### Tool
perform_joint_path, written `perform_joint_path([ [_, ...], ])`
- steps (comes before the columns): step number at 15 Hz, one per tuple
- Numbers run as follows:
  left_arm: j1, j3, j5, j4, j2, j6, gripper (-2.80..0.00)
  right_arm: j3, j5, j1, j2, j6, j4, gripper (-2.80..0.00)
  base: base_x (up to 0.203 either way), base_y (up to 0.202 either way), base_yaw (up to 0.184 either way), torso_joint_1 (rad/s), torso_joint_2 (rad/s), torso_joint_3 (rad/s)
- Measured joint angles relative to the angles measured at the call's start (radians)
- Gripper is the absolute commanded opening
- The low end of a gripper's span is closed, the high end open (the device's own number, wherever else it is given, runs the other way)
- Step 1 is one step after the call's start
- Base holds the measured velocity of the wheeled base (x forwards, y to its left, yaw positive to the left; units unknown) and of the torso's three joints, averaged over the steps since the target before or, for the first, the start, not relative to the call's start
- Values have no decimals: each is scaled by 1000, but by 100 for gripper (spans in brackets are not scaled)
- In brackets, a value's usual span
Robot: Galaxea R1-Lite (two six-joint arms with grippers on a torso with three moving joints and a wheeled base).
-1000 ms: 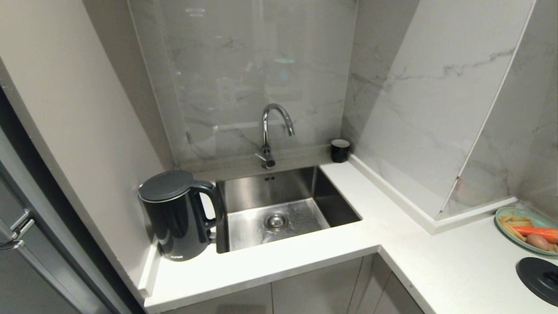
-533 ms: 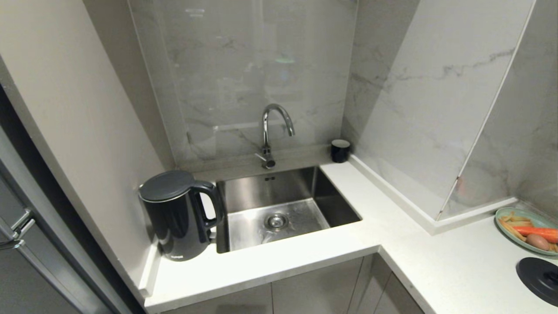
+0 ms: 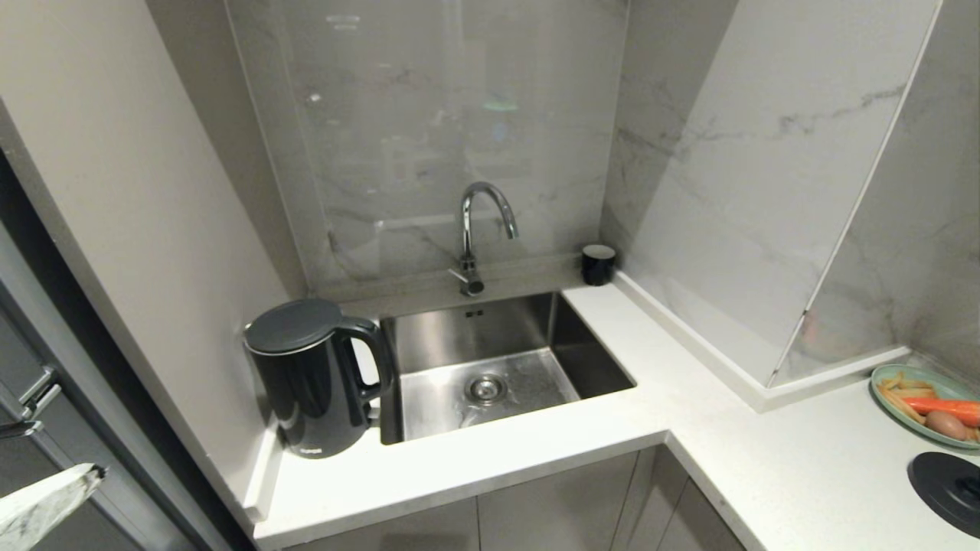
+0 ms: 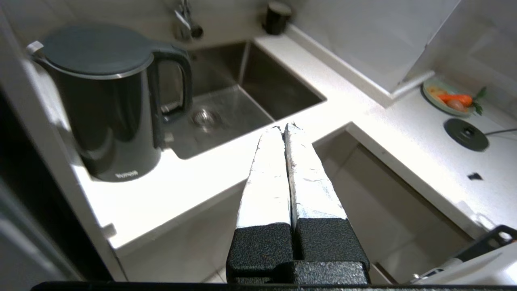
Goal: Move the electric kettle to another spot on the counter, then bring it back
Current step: Grab the kettle
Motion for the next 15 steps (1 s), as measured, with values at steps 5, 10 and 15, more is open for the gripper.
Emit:
perform_joint_path([
  [5,-115,7,138,-285,431,-12,-280,0,0,0,0,0,0,-280,0,0,0,0,0,0],
  [10,-398,24,571,-719,925,-15,-280,0,0,0,0,0,0,-280,0,0,0,0,0,0],
  [15,-485,72,758,-1117,1250,-15,-280,0,0,0,0,0,0,-280,0,0,0,0,0,0],
])
